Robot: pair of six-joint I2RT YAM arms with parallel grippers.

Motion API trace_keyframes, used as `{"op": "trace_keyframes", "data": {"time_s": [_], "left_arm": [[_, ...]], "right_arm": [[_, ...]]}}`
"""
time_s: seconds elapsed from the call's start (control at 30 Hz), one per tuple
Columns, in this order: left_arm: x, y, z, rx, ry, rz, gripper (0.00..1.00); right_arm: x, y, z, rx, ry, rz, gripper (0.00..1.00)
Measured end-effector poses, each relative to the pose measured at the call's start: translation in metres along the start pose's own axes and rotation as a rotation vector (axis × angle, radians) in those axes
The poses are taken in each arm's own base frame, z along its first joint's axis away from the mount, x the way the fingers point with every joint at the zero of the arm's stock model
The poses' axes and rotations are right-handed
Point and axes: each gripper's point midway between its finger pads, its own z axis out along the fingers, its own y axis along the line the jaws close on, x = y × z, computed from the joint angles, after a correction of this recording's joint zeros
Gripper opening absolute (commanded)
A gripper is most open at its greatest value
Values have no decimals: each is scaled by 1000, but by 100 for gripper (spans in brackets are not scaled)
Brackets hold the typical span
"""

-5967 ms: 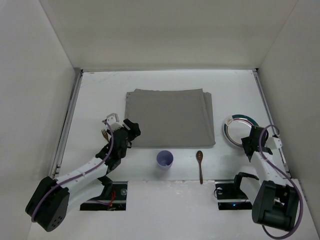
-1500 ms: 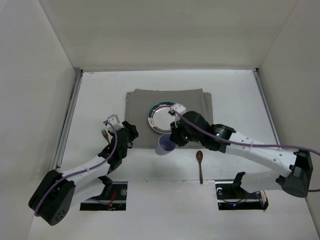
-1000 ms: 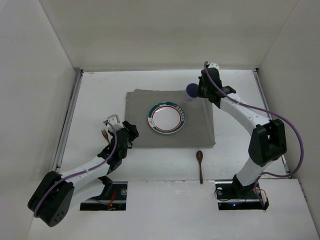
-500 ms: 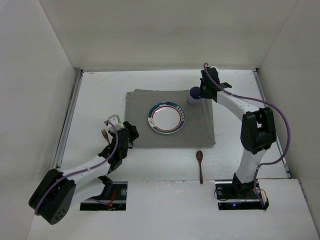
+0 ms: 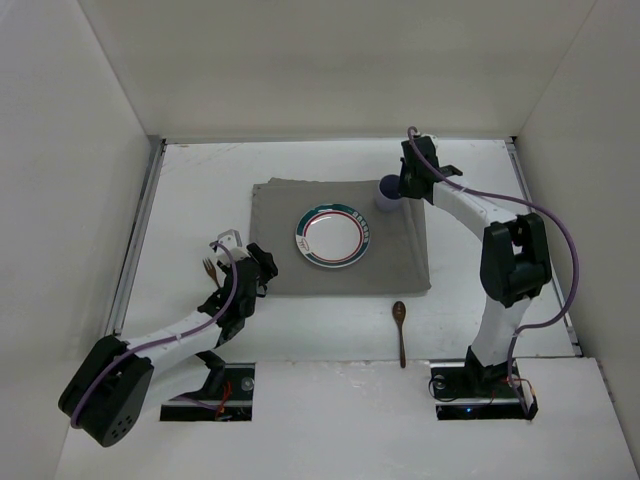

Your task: Set the dinner table for one person

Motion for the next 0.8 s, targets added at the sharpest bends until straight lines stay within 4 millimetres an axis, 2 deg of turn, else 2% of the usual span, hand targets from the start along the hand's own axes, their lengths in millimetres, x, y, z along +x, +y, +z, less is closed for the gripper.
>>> {"op": "trace_keyframes", "data": {"time_s": [0.13,0.2,0.37,0.5,0.6,0.67,0.7,0.73,0.77,0.8], "left_arm": [[0,0,0,-1,1,0,51],[2,1,0,-3,4,3,51],[2,1,0,-2,6,3,51],[2,1,0,-2,6,3,51],[2,1,1,-2,7,4,51],[2,1,0,-1,7,3,51],[2,0,0,-1,6,2,51],[1,0,0,1,4,1,51],[0,0,0,2,2,-1,50],[-1,-1,0,4,-1,-4,50]], "right_arm": [[0,0,0,0,0,6,40],[0,0,0,0,0,8,46],[-7,0,-10,-8,-21,13,52],[-25,-1,-39,-28,-85,31,58],[-37,-5,-77,-51,-165,53,62],[-38,-7,-105,-73,-232,68,61],[-32,-7,-119,-86,-258,71,56],[-23,-5,-130,-99,-276,69,50],[-10,-1,-138,-115,-286,68,38],[11,4,-145,-131,-277,56,28]]}}
